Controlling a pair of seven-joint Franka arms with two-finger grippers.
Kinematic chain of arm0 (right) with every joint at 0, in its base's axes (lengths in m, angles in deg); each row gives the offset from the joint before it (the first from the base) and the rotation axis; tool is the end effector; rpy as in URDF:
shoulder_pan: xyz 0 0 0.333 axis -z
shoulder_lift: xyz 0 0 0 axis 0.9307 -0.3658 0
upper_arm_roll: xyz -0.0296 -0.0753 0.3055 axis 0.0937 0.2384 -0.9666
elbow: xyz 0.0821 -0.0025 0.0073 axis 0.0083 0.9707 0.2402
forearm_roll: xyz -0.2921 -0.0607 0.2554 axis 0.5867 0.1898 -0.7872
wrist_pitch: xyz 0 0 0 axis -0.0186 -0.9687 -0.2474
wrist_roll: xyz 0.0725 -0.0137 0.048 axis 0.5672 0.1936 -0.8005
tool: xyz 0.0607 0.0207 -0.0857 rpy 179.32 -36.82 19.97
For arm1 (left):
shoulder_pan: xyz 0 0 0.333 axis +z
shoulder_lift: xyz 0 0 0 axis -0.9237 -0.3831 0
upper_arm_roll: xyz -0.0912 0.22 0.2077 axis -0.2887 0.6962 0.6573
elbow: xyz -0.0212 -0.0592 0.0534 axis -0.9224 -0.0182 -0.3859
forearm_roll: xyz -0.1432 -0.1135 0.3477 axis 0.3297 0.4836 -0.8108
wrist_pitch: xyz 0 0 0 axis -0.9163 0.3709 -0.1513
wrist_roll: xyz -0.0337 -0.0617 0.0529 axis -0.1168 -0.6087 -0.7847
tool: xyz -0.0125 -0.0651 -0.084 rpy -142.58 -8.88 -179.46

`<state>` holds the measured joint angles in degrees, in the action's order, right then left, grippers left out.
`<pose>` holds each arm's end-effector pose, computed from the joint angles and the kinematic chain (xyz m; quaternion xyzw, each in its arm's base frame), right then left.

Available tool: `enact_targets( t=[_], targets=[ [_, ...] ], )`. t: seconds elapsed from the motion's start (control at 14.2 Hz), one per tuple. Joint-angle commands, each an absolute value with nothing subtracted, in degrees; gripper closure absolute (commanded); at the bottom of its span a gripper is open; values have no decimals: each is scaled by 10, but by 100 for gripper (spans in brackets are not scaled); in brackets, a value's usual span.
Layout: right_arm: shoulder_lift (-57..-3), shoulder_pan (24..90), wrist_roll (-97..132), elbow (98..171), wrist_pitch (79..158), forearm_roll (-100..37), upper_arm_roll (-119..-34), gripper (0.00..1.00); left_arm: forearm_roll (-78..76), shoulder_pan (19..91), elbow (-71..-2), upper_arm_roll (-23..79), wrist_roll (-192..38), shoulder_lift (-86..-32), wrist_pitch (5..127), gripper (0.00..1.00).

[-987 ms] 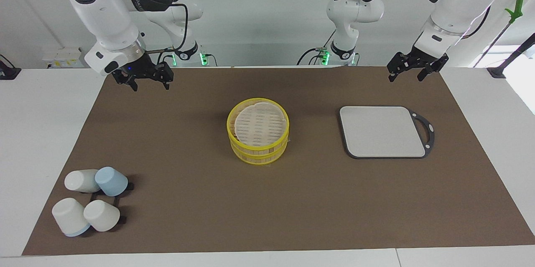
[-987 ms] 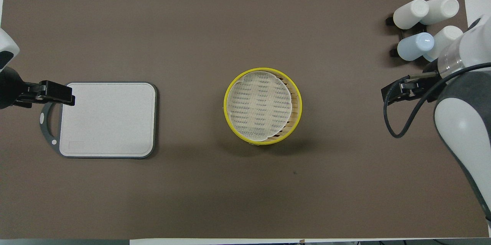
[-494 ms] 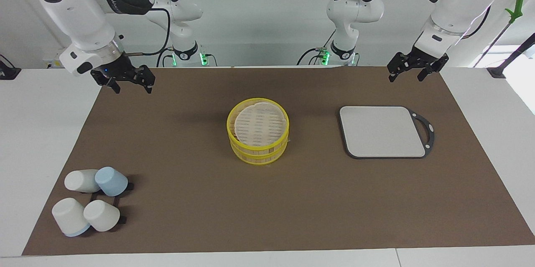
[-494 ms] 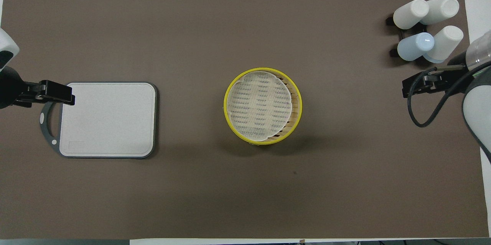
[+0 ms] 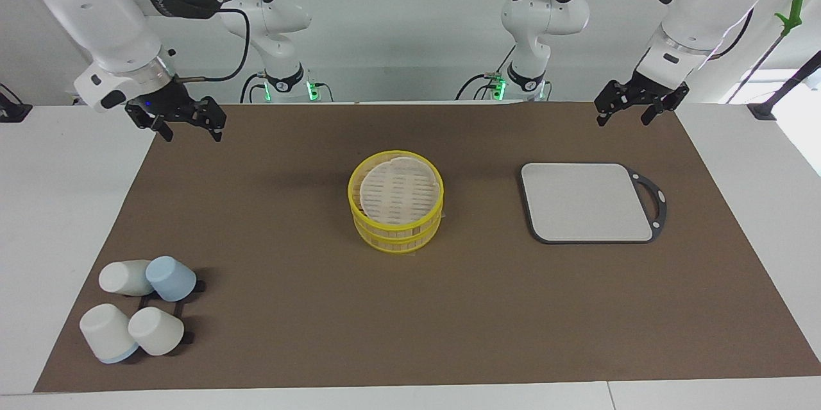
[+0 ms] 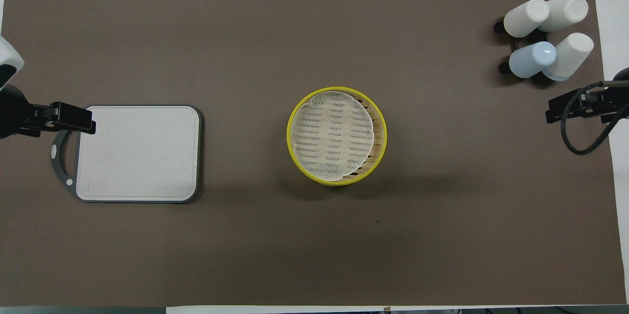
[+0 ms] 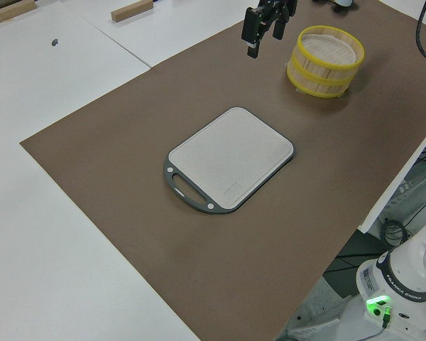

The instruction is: Place bun in steamer

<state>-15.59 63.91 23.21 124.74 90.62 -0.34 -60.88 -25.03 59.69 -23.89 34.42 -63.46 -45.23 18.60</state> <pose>0.5517 -0.0404 0.5819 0.9986 -0.0181 -0.0497 0.0017 0.5323 -0.0400 0.6036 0.9995 -0.0185 -0.0210 0.0116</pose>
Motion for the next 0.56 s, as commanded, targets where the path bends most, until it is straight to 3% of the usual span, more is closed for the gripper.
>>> enact_targets(
  t=[0.0,0.49],
  targets=[
    [-144,648,209,1250,895,-11,-603,0,-258,605,-256,339,-630,-439,199,0],
    [-145,648,211,1251,903,-8,-598,0,-258,605,-258,339,-633,-438,199,0]
  ],
)
